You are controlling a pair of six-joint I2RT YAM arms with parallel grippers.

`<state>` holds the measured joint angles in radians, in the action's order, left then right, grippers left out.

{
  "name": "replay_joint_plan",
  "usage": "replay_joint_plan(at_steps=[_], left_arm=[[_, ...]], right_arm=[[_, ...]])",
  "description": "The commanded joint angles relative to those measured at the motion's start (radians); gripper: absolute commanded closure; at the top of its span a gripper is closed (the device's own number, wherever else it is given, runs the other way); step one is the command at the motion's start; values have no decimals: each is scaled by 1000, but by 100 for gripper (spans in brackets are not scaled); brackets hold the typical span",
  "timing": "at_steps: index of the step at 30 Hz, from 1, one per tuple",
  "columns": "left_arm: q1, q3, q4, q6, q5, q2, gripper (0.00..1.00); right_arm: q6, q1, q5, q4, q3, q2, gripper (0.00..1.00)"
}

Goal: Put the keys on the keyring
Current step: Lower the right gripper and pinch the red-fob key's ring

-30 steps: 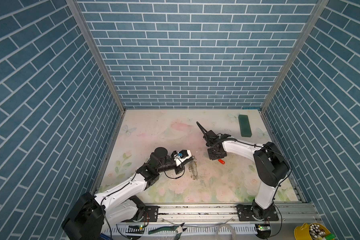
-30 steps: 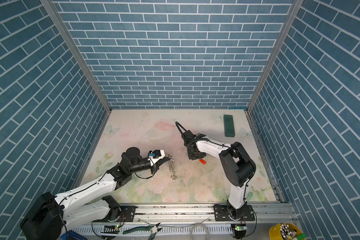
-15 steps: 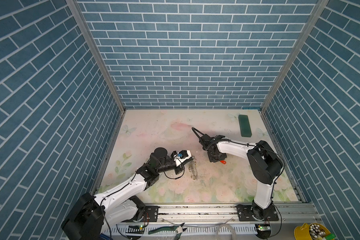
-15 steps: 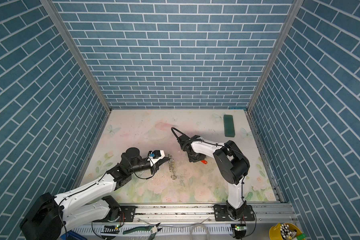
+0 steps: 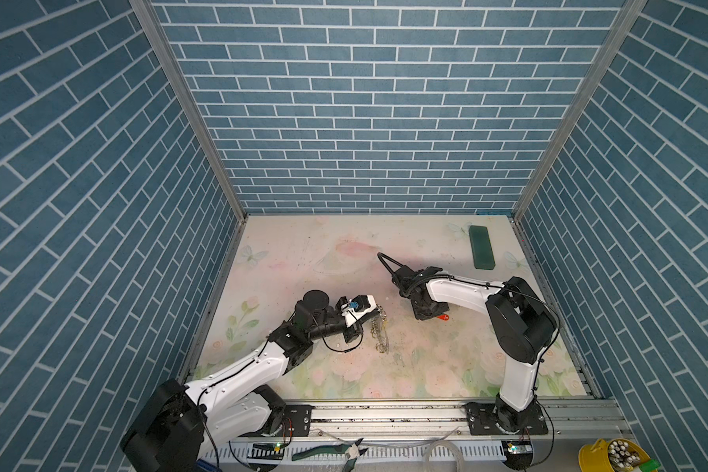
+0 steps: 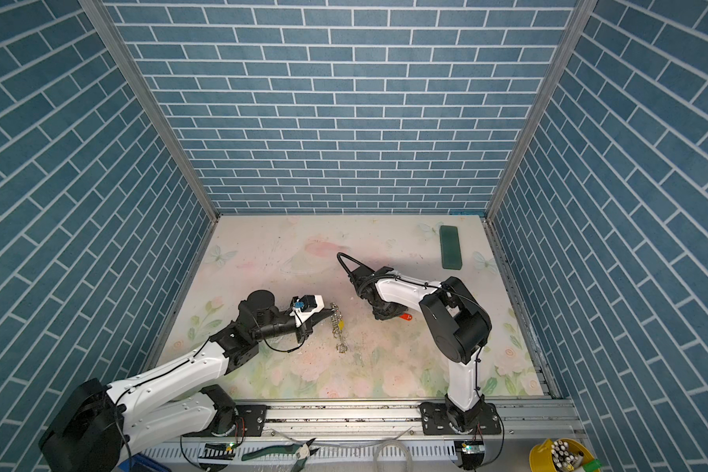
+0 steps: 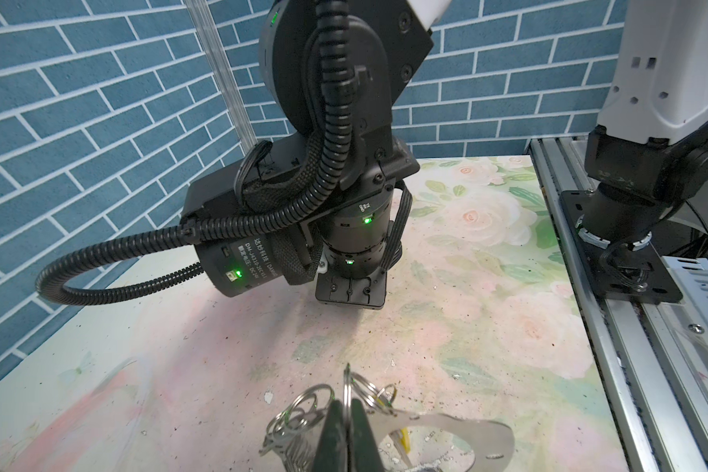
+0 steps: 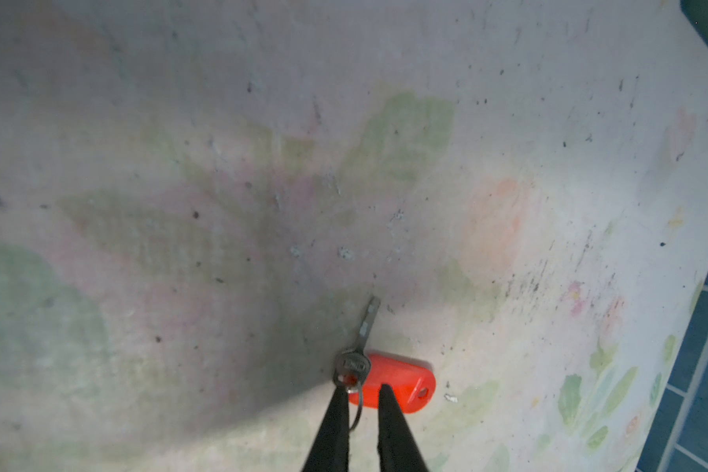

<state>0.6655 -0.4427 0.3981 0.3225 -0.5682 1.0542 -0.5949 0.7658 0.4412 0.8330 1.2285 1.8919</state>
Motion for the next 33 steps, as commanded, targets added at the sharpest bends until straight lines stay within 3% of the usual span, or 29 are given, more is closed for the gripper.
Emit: replay_joint_plan(at_steps=[1, 8, 24, 33], left_arm=[[3, 11, 32, 2, 1, -2, 100], [3, 13, 38, -2, 2, -4, 100], [3, 7, 35, 0, 4, 12, 100], [3, 7, 33, 1, 7, 9, 100]], right_arm=[[-61, 1, 8, 3, -31, -44, 83], [-84, -29, -68, -88, -84, -63, 79], [-77, -32, -30, -61, -89, -74, 93], [-80, -31, -36, -57, -95, -65, 91]])
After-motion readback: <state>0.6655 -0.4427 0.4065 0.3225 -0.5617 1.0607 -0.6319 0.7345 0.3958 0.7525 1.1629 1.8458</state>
